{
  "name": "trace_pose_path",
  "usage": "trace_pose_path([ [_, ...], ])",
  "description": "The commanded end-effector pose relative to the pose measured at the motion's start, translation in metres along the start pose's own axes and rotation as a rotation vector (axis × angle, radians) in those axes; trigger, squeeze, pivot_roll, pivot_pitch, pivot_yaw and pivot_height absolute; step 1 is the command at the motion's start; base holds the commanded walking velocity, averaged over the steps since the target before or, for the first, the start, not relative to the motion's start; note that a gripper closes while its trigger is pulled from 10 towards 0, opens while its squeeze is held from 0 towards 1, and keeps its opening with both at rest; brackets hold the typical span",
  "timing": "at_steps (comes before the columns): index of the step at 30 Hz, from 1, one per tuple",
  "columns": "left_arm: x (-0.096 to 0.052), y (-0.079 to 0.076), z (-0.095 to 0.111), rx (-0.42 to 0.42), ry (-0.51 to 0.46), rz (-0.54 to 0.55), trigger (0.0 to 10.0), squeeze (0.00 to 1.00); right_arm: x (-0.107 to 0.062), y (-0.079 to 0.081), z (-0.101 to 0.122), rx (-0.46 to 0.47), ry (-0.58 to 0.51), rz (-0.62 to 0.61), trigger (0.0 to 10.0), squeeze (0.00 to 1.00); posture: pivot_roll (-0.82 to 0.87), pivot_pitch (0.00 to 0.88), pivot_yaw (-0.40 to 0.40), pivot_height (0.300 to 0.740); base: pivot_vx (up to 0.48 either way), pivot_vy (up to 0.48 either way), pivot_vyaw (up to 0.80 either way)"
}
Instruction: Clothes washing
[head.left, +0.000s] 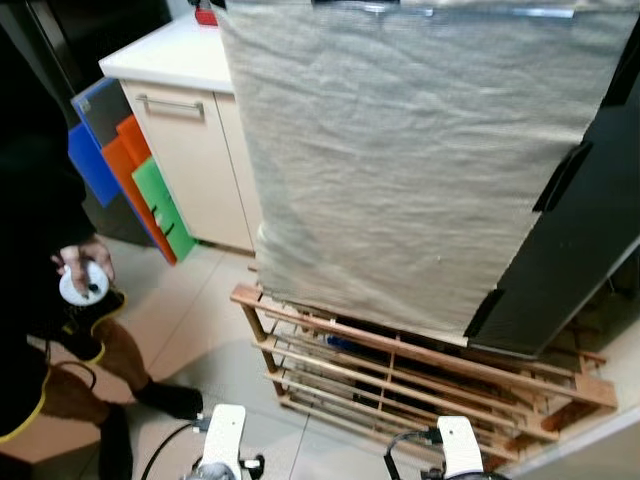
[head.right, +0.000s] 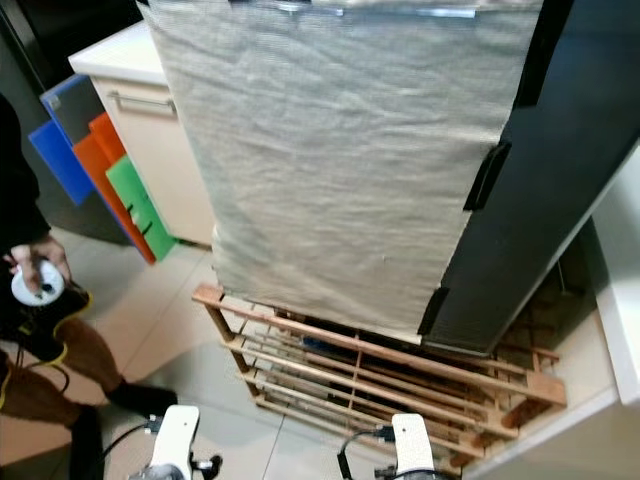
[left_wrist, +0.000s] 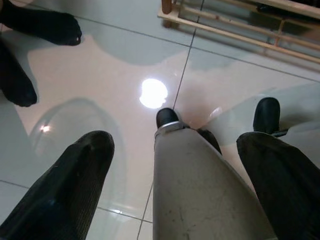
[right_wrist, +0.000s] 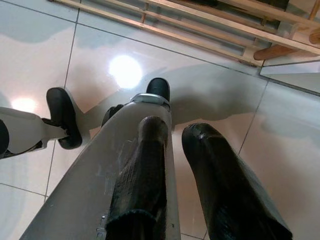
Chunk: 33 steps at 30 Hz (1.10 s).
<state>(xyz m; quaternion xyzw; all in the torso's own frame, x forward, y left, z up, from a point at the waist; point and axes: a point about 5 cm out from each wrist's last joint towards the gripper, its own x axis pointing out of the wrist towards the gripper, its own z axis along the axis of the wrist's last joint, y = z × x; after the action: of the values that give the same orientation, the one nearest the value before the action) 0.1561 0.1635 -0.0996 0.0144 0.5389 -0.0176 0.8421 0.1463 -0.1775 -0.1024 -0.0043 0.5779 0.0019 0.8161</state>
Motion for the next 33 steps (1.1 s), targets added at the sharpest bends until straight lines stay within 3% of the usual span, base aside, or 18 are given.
trace_pose_path([
  [1,0.000,0.005,0.005,0.012,-0.010,0.028,10.0,0.00,0.000,0.003,0.001,0.010,-0.007,0.002,10.0,0.00,-0.05,0.000,0.057,0.740,0.000,0.000,0.00],
  [6,-0.002,0.018,0.032,-0.036,-0.181,0.086,10.0,0.00,-0.002,0.000,0.029,0.087,-0.180,0.060,10.0,0.00,-0.03,0.000,0.037,0.740,0.000,0.000,0.00],
  [8,-0.005,0.020,0.049,-0.014,-0.278,0.070,10.0,0.00,-0.006,-0.005,0.052,0.026,-0.266,0.098,10.0,0.00,-0.03,0.000,0.029,0.740,0.000,0.000,0.00],
  [11,-0.013,0.024,0.070,0.026,-0.427,0.058,10.0,0.00,-0.014,-0.010,0.077,-0.142,-0.372,0.139,10.0,0.00,-0.03,0.000,0.020,0.740,0.000,0.000,0.00],
  [13,-0.023,0.027,0.080,0.010,-0.534,0.050,10.0,0.00,-0.023,-0.014,0.093,-0.189,-0.459,0.184,10.0,0.00,-0.03,0.000,0.017,0.740,0.000,0.000,0.00],
  [15,-0.036,0.028,0.083,0.029,-0.635,0.036,10.0,0.00,-0.035,-0.021,0.105,-0.229,-0.552,0.186,10.0,0.00,-0.03,0.000,0.010,0.740,0.000,0.000,0.00],
  [16,-0.036,0.028,0.083,0.029,-0.635,0.036,10.0,0.00,-0.035,-0.021,0.105,-0.229,-0.552,0.186,10.0,0.00,-0.03,0.000,0.010,0.740,0.000,0.000,0.00],
  [17,-0.055,0.022,0.082,0.108,-0.746,0.015,10.0,0.00,-0.055,-0.026,0.113,-0.258,-0.655,0.226,10.0,0.00,-0.03,0.000,0.011,0.740,0.000,0.000,0.00],
  [18,-0.055,0.022,0.082,0.108,-0.746,0.015,10.0,0.00,-0.055,-0.026,0.113,-0.258,-0.655,0.226,10.0,0.00,-0.03,0.000,0.011,0.740,0.000,0.000,0.00],
  [20,-0.069,0.016,0.079,0.149,-0.798,0.004,10.0,0.00,-0.070,-0.027,0.114,-0.292,-0.709,0.255,10.0,0.00,-0.03,0.000,0.010,0.740,0.000,0.000,0.00],
  [21,-0.075,0.015,0.078,0.163,-0.816,0.003,10.0,1.00,-0.075,-0.028,0.114,-0.305,-0.727,0.258,10.0,1.00,-0.02,0.000,0.008,0.740,0.000,0.000,0.00],
  [26,-0.101,0.000,0.067,0.171,-0.877,-0.054,10.0,1.00,-0.109,-0.025,0.104,-0.417,-0.860,0.325,10.0,1.00,-0.02,0.000,0.011,0.740,0.000,0.000,0.00],
  [28,-0.106,0.001,0.063,0.157,-0.864,-0.052,10.0,1.00,-0.115,-0.024,0.096,-0.493,-0.838,0.324,10.0,1.00,-0.02,0.000,0.012,0.740,0.000,0.000,0.00],
  [33,-0.111,0.003,0.059,0.135,-0.850,-0.036,10.0,1.00,-0.124,-0.026,0.090,-0.533,-0.841,0.321,10.0,1.00,-0.02,0.000,0.013,0.740,0.000,0.000,0.00],
])
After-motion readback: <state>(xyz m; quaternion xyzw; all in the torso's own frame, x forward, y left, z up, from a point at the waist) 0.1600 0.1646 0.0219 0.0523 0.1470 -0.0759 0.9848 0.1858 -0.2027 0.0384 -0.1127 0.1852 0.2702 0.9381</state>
